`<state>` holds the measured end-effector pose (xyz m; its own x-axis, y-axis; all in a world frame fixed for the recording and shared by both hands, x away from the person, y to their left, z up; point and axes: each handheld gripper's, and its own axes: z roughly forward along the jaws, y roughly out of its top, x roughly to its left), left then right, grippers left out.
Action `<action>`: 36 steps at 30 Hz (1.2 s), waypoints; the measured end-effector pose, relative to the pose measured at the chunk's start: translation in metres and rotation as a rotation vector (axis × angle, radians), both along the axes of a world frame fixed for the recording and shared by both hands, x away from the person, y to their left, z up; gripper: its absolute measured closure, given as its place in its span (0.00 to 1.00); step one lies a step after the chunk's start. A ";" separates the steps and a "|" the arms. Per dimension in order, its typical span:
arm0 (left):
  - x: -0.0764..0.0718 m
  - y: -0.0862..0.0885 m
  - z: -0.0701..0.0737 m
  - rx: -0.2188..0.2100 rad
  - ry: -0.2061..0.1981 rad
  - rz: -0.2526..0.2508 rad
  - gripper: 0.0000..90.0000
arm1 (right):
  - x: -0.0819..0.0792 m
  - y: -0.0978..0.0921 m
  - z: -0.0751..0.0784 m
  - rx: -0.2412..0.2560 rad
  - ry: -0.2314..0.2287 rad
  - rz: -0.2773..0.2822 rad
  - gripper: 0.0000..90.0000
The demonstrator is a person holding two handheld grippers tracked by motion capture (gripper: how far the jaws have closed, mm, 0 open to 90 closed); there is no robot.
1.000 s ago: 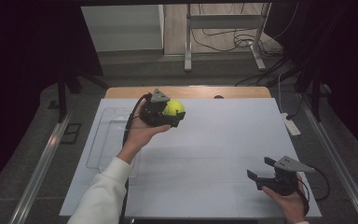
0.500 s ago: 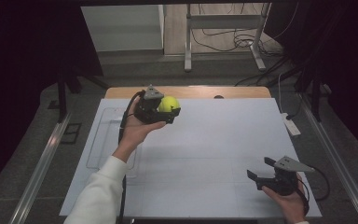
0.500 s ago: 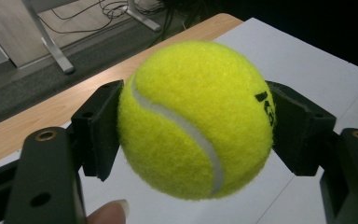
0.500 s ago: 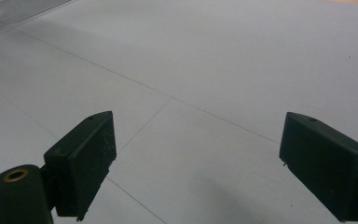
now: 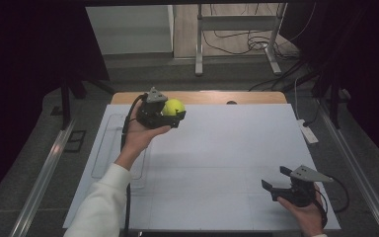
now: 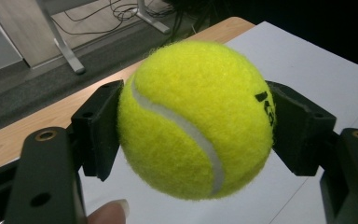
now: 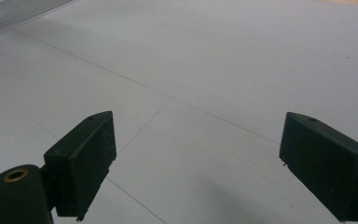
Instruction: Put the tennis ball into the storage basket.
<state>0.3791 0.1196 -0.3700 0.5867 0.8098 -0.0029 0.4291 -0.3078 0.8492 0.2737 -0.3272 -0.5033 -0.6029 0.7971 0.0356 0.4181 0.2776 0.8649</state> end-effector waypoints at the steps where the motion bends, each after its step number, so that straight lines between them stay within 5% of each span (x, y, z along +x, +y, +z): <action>1: 0.000 0.000 0.000 0.000 0.000 0.000 0.30 | 0.000 0.000 0.000 0.000 0.000 0.000 0.12; 36: 0.005 0.028 0.000 0.031 -0.013 0.066 0.30 | 0.000 0.003 -0.002 0.013 0.001 -0.007 0.13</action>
<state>0.3839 0.1477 -0.3702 0.5320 0.8462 0.0303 0.4384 -0.3059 0.8451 0.2737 -0.3245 -0.5051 -0.5971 0.8008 0.0467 0.4211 0.2634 0.8679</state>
